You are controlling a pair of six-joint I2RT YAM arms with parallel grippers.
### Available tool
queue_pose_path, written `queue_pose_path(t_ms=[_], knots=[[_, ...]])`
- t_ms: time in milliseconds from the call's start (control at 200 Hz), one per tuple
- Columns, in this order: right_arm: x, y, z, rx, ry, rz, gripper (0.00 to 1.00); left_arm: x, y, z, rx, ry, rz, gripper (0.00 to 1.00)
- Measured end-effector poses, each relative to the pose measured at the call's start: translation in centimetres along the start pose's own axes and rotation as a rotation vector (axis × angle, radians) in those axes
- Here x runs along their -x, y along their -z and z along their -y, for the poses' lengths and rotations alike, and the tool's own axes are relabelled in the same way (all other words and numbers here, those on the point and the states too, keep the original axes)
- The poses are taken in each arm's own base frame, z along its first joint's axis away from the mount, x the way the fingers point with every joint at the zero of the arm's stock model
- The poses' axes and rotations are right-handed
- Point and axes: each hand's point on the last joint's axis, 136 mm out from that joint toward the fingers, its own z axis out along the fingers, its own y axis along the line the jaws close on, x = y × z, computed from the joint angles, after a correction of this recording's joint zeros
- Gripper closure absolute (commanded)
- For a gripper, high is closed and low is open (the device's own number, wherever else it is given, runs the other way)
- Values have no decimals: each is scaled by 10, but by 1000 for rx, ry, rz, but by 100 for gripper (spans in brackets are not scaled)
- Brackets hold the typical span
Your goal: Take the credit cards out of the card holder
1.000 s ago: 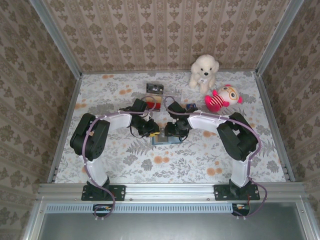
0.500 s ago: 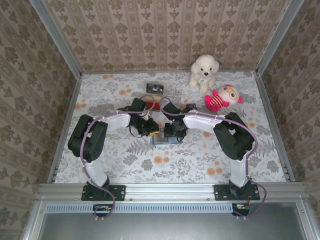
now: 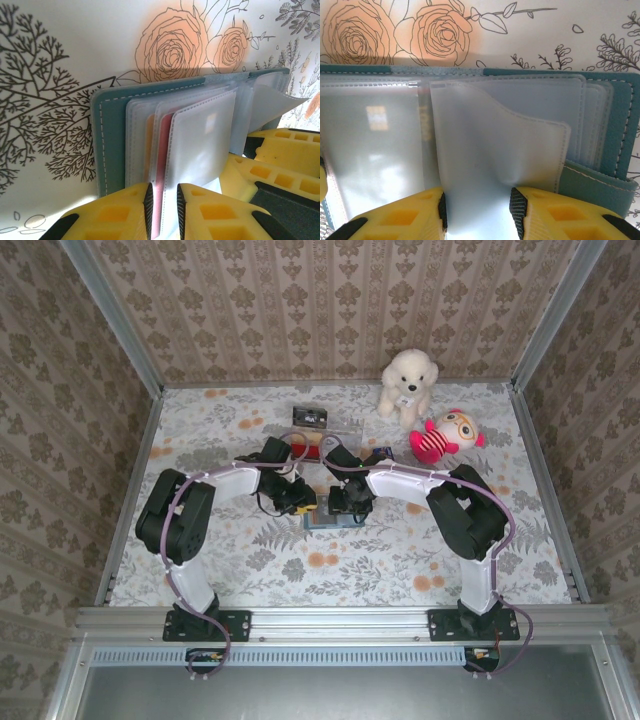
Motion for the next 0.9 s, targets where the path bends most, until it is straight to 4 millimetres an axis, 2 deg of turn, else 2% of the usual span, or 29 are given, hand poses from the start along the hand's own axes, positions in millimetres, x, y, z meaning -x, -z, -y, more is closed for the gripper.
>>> queue_pose_path(t_ms=[430,900], knots=[[0,0,0,-1,0,-1,59,-1,0,0,-1,-16,-4,81],[0,0,0,-1,0,-1,59,-6,-3,8,-48,-26,-52,79]])
